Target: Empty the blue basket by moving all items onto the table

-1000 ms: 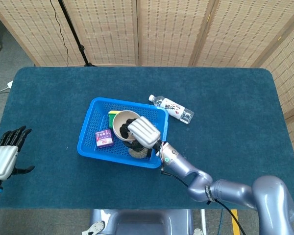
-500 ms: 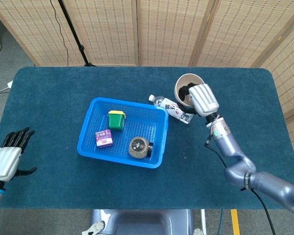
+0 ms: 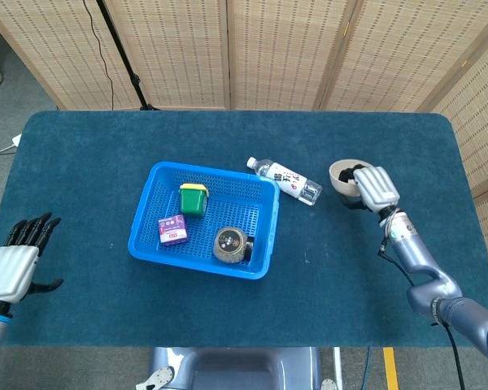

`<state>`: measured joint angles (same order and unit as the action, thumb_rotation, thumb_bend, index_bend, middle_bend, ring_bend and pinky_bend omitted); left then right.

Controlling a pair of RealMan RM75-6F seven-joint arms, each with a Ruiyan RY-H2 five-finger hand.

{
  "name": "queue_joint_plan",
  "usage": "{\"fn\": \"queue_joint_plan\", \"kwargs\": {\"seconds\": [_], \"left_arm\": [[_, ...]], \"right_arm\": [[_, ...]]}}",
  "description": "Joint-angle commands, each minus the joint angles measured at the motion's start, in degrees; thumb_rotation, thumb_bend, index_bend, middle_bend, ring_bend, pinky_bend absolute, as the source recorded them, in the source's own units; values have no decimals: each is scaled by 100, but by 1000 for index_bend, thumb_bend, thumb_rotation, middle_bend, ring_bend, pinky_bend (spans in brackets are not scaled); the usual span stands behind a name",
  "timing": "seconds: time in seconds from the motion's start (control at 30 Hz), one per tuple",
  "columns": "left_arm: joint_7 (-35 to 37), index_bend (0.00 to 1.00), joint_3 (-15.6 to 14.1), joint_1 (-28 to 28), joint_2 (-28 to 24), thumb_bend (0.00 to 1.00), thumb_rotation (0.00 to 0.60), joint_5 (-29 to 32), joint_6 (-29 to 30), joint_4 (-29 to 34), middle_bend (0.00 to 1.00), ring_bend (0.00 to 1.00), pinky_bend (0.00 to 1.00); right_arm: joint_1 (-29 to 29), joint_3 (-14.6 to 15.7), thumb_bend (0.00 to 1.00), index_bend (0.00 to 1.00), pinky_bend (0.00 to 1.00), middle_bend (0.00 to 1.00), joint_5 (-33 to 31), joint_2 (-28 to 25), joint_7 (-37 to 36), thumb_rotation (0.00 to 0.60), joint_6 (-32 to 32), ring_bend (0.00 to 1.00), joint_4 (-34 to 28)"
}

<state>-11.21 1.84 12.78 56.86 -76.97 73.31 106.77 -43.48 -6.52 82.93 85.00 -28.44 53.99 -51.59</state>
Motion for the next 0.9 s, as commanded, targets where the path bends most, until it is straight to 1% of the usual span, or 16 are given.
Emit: {"fn": "queue_joint_plan", "kwargs": {"seconds": [0.03, 0.07, 0.1, 0.17, 0.23, 0.33, 0.5, 0.63, 0.73, 0.8, 0.9], "left_arm": [[-8, 0, -7, -4, 7, 57, 600, -5, 3, 0, 0, 0, 0], [-10, 0, -9, -5, 8, 57, 600, -7, 4, 0, 0, 0, 0], [-14, 0, -12, -6, 8, 58, 600, -11, 5, -1, 0, 0, 0], [-10, 0, -18, -10, 7, 58, 600, -17, 6, -2, 0, 0, 0], [8, 0, -21, -14, 1, 57, 600, -26, 9, -5, 0, 0, 0], [46, 0, -15, -18, -12, 57, 600, -26, 14, -13, 0, 0, 0], [96, 0, -6, -14, -21, 57, 600, -8, -4, -37, 0, 0, 0], [93, 0, -12, -2, -11, 58, 600, 10, -41, -60, 0, 0, 0], [86, 0, -9, 1, -5, 57, 600, 9, -41, -61, 0, 0, 0], [81, 0, -10, 1, -3, 58, 600, 10, -41, -66, 0, 0, 0], [84, 0, -1, 9, 2, 58, 600, 46, -60, -82, 0, 0, 0]], "right_arm": [[-84, 329, 50, 213, 173, 143, 414, -141, -566, 600, -208, 55, -128], [-108, 364, 14, 145, 100, 71, 461, -178, -649, 600, -245, 15, -171], [-144, 416, 5, 116, 69, 44, 530, -234, -732, 600, -301, 4, -242], [-212, 470, 0, 53, 13, 2, 627, -353, -791, 600, -364, 0, -392], [-257, 416, 0, 24, 0, 0, 645, -496, -841, 600, -303, 0, -627], [-294, 260, 0, 14, 0, 0, 622, -722, -806, 600, -123, 0, -1049], [-391, -153, 0, 14, 0, 0, 473, -1116, -482, 600, 177, 0, -2035], [-601, -449, 0, 19, 0, 0, 243, -1315, -241, 600, -13, 0, -2890], [-813, -553, 0, 20, 0, 0, 104, -1258, 40, 600, -301, 0, -3218], [-994, -601, 0, 20, 0, 0, 2, -1108, 253, 600, -542, 0, -3394], [-1201, -646, 0, 19, 0, 0, -196, -830, 509, 600, -829, 0, -3498]]}}
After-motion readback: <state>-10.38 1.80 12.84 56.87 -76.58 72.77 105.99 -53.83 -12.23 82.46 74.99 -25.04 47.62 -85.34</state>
